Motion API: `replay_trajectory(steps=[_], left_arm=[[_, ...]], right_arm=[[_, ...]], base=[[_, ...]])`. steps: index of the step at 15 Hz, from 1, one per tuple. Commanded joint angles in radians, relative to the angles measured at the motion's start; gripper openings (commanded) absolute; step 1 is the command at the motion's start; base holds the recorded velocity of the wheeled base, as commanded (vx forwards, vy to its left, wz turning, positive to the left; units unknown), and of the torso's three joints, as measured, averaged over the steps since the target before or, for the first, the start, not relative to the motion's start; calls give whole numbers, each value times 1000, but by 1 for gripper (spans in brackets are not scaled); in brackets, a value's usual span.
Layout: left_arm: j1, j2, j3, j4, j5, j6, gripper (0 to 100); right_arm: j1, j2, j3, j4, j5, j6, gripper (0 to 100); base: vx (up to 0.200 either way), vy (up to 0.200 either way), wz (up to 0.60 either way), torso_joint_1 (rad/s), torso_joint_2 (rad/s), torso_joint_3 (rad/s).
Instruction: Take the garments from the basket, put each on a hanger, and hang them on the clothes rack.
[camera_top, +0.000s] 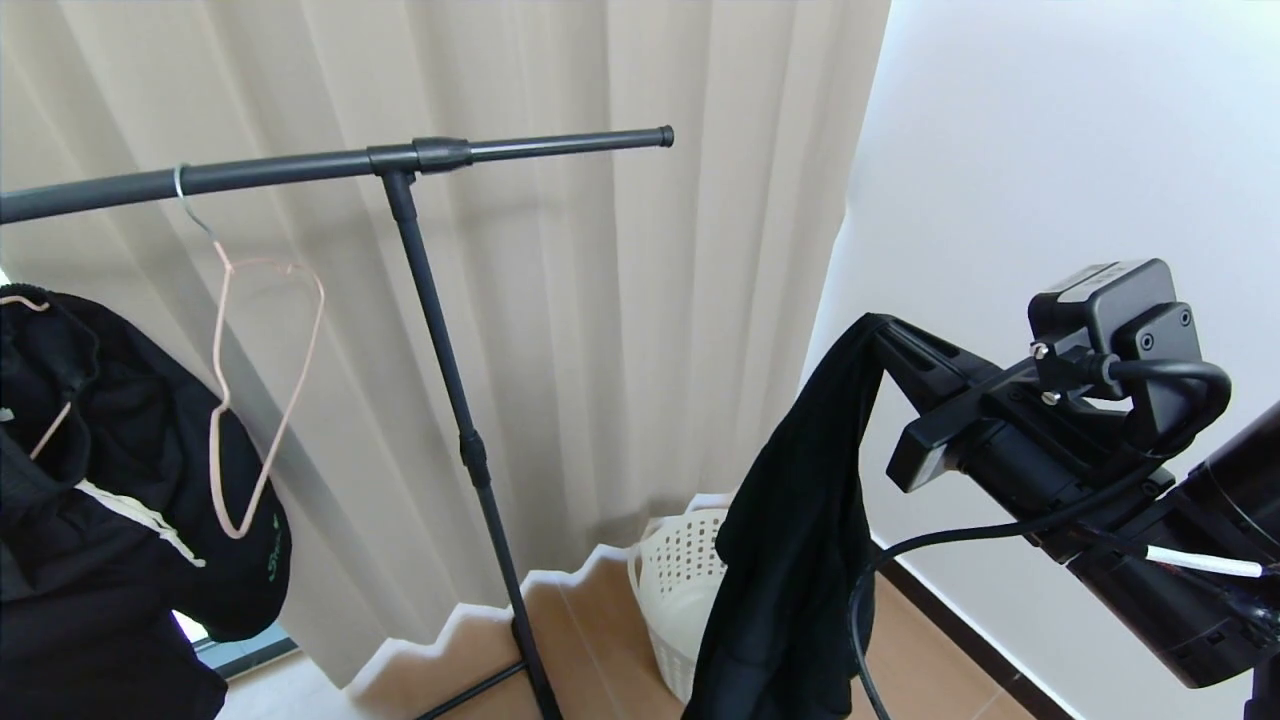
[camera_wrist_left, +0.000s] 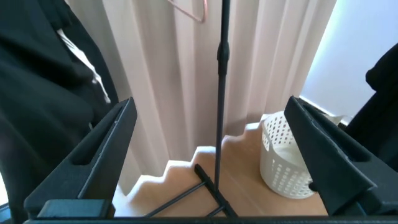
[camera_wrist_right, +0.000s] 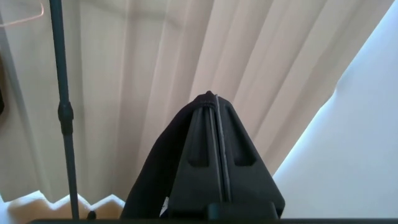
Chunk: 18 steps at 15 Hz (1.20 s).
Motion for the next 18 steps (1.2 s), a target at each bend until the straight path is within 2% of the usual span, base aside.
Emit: replay_trajectory(steps=[1,6,13,18], left_arm=[[0,1,0,0,2,-1,100],[0,1,0,0,3,-2,100],[0,1,0,0,5,-2,100],[0,1,0,0,5,-1,100]], right_arm=[[0,3,0,0,0,-2,0],[0,2,2,0,0,-1,0],[0,3,2,0,0,-2,0],[-23,36,-3,-3,-2,-4,0]], base=[[0,0,0,227,-583,-261],[0,0,0,251,-569,-314],[0,0,0,180,-391,-217],[0,0,0,58,-140,-72]])
